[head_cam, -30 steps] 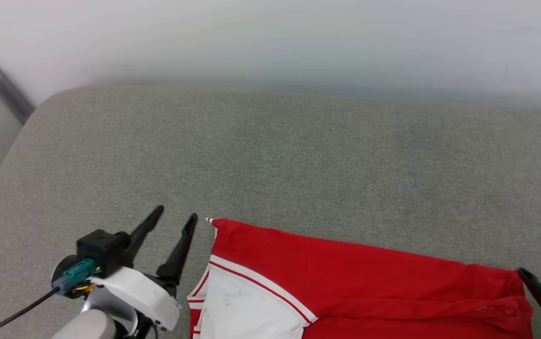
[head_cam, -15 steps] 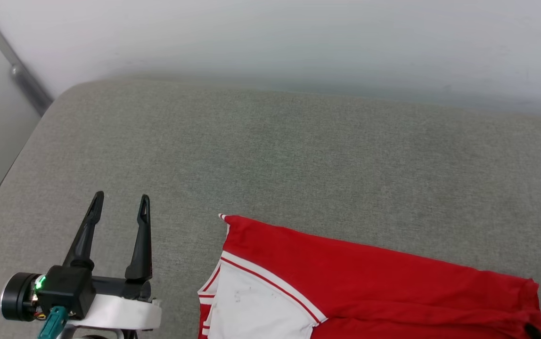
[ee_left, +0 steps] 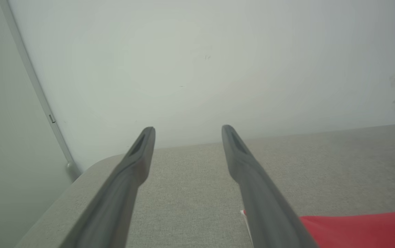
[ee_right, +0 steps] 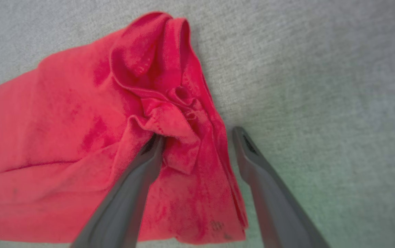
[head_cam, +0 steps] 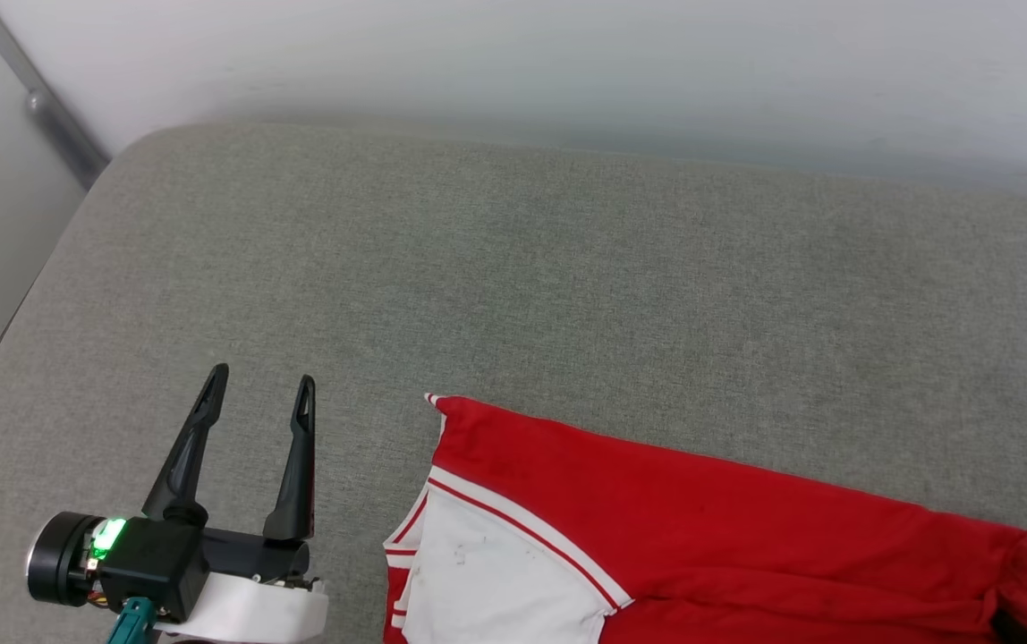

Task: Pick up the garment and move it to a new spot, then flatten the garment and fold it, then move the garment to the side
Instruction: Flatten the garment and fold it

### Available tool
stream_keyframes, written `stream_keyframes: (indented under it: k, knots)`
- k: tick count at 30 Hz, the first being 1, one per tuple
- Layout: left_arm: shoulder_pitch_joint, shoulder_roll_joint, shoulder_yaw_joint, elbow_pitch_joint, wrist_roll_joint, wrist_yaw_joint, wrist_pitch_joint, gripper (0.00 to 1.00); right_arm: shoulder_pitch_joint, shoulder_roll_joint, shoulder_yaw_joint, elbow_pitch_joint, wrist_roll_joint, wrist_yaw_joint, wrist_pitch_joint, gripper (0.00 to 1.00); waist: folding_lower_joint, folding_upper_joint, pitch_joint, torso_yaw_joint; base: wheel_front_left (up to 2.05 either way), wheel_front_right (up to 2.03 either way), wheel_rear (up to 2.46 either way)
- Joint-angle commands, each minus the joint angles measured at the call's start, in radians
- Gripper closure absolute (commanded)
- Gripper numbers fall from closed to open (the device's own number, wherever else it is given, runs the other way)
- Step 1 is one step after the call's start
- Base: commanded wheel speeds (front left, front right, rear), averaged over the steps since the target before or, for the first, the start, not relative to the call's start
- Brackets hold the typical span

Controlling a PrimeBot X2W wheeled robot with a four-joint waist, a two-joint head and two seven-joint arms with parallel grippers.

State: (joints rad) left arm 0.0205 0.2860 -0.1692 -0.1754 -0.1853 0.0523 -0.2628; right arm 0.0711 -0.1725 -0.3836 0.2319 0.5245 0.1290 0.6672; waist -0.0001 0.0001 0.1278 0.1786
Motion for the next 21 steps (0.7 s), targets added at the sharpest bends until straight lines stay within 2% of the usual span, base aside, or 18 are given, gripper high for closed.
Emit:
stream_keyframes:
  k: [1, 2, 3, 4, 5, 6, 14, 21]
  knots:
    - [0.002, -0.012, 0.009, 0.003, 0.011, -0.012, -0.002, 0.00, 0.002, 0.054, 0.060, 0.054, 0.022, 0.003, 0.013, 0.00, 0.0001, -0.0001, 0.002, 0.002, 0.00, 0.00, 0.00]
    - [0.000, -0.020, 0.015, 0.006, 0.018, -0.020, -0.002, 0.00, 0.002, 0.057, 0.074, 0.060, 0.028, 0.004, 0.010, 0.00, 0.0001, -0.0001, 0.002, 0.002, 0.00, 0.00, 0.00]
    - [0.000, -0.027, 0.021, 0.009, 0.022, -0.027, -0.002, 0.00, 0.003, 0.058, 0.089, 0.064, 0.030, 0.006, 0.008, 0.20, 0.0001, -0.0001, 0.001, 0.002, 0.00, 0.00, 0.00]
    - [0.000, -0.034, 0.028, 0.012, 0.027, -0.036, -0.002, 0.00, 0.004, 0.058, 0.103, 0.068, 0.030, 0.008, 0.000, 0.65, 0.0001, -0.0001, -0.001, 0.001, 0.00, 0.00, 0.00]
    - [0.001, -0.039, 0.034, 0.015, 0.031, -0.043, -0.002, 0.00, 0.004, 0.058, 0.111, 0.070, 0.030, 0.008, -0.011, 0.89, 0.0001, -0.0001, -0.003, 0.001, 0.00, 0.00, 0.00]
    - [0.002, -0.044, 0.039, 0.017, 0.036, -0.051, -0.002, 0.00, 0.004, 0.055, 0.118, 0.071, 0.031, 0.008, -0.022, 1.00, 0.0001, -0.0001, -0.006, 0.000, 0.00, 0.00, 0.00]
    - [0.021, -0.082, 0.081, 0.033, 0.067, -0.090, -0.002, 0.00, 0.012, -0.008, 0.118, 0.055, 0.061, 0.003, -0.099, 1.00, 0.0001, -0.0001, -0.041, -0.014, 0.00, 0.00, 0.00]
    - [0.034, -0.103, 0.108, 0.035, 0.084, -0.115, -0.002, 0.00, 0.005, -0.076, 0.062, 0.064, 0.046, 0.001, -0.139, 1.00, 0.0001, -0.0001, -0.052, -0.029, 0.00, 0.00, 0.00]
